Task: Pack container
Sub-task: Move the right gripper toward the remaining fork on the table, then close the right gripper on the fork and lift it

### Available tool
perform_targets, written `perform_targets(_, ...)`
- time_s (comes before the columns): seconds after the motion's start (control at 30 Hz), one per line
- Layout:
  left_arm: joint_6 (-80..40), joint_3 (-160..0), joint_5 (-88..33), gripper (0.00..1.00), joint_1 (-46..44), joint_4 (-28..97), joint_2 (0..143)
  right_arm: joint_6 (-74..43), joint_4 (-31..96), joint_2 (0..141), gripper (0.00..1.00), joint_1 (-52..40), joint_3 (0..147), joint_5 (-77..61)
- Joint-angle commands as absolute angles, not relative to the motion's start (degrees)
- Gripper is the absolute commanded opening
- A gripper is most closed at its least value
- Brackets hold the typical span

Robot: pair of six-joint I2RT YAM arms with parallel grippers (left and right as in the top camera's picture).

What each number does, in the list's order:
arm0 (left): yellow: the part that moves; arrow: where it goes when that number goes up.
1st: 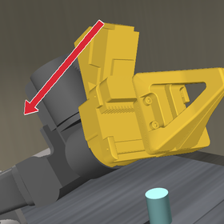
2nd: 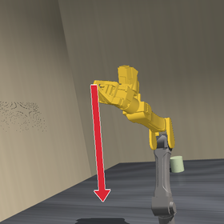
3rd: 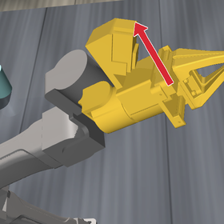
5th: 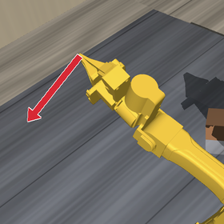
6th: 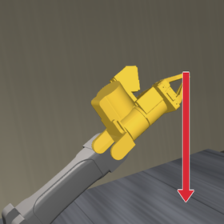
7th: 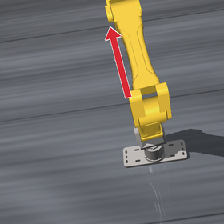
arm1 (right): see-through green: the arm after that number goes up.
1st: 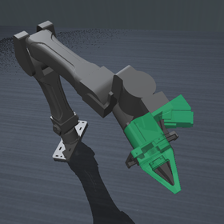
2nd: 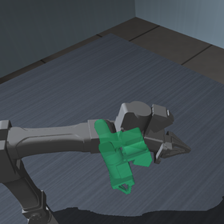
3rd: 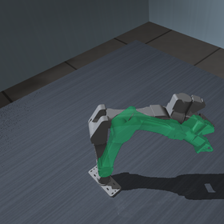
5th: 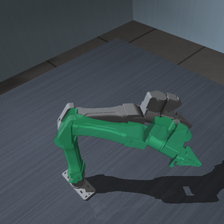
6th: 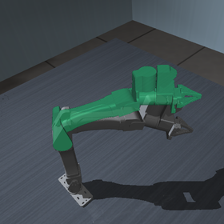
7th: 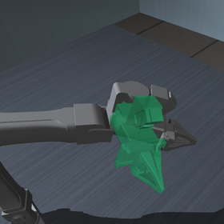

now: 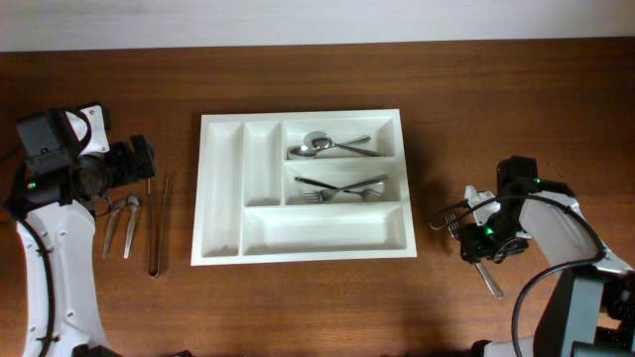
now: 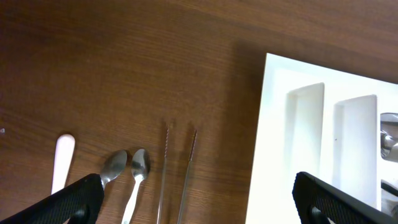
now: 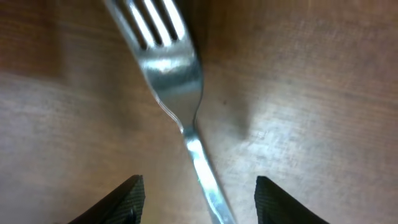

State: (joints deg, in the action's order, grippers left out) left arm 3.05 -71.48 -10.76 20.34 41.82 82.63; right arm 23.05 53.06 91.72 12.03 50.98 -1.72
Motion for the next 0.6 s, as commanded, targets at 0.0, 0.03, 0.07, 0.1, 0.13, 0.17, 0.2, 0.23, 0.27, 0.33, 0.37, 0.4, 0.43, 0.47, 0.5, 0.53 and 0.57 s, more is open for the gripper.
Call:
perform_targets(0.0, 3.99, -72.47, -11.60, 0.99, 20.69, 41.74, 82.78, 25.28, 50.85, 92.92, 0.55, 12.32, 51.64, -0.89)
perform_targets(0.03, 3.99, -72.47, -11.60, 0.99, 20.69, 41.74, 82.78, 25.28, 50.06, 93.01, 0.53, 12.29, 51.64, -0.75)
perform_targets(0.07, 3.99, -72.47, -11.60, 0.99, 20.69, 41.74, 82.78, 25.28, 49.39, 93.19, 0.53, 12.29, 51.64, -0.73)
perform_targets(0.1, 3.99, -72.47, -11.60, 0.99, 20.69, 41.74, 82.78, 25.28, 48.58, 93.41, 0.52, 12.29, 51.64, -0.47)
perform_targets(0.13, 3.99, -72.47, -11.60, 0.99, 20.69, 41.74, 82.78, 25.26, 48.05, 93.56, 0.50, 12.29, 51.64, -0.03)
perform_targets(0.17, 3.99, -72.47, -11.60, 0.99, 20.69, 41.74, 82.78, 25.26, 47.66, 93.78, 0.48, 12.29, 51.64, 0.62)
perform_targets(0.2, 3.99, -72.47, -11.60, 0.99, 20.69, 41.74, 82.78, 25.26, 47.59, 93.91, 0.47, 12.29, 51.64, 0.99)
perform_targets(0.23, 3.99, -72.47, -11.60, 0.99, 20.69, 41.74, 82.78, 25.26, 47.62, 94.04, 0.46, 12.29, 51.64, 1.56)
perform_targets(0.27, 3.99, -72.47, -11.60, 0.99, 20.69, 41.74, 82.78, 25.21, 47.62, 94.08, 0.46, 12.29, 51.64, 2.04)
perform_targets(0.33, 3.99, -72.47, -11.60, 0.99, 20.69, 41.74, 82.78, 25.19, 47.64, 94.08, 0.46, 12.29, 51.64, 2.00)
perform_targets(0.37, 3.99, -72.47, -11.60, 0.99, 20.69, 41.74, 82.78, 24.77, 47.72, 94.08, 0.46, 12.29, 51.64, 1.98)
perform_targets(0.4, 3.99, -72.47, -11.60, 0.99, 20.69, 41.74, 82.78, 24.60, 47.83, 94.08, 0.46, 12.27, 51.59, 1.98)
perform_targets(0.43, 3.99, -72.47, -11.60, 0.99, 20.69, 41.74, 82.78, 24.62, 47.86, 94.08, 0.47, 12.27, 51.44, 1.98)
perform_targets(0.47, 3.97, -72.47, -11.60, 0.99, 20.69, 41.74, 82.78, 24.62, 47.81, 94.08, 0.47, 12.14, 51.29, 1.98)
perform_targets(0.5, 3.99, -72.47, -11.60, 0.99, 20.69, 41.74, 82.78, 24.64, 47.66, 94.08, 0.47, 11.94, 51.09, 2.00)
perform_targets(0.53, 3.99, -72.47, -11.60, 0.99, 20.69, 41.74, 82.78, 24.62, 47.31, 94.08, 0.48, 11.62, 50.85, 1.98)
perform_targets(0.57, 3.99, -72.47, -11.60, 0.99, 20.69, 41.74, 82.78, 24.62, 47.03, 94.08, 0.48, 11.20, 50.54, 1.96)
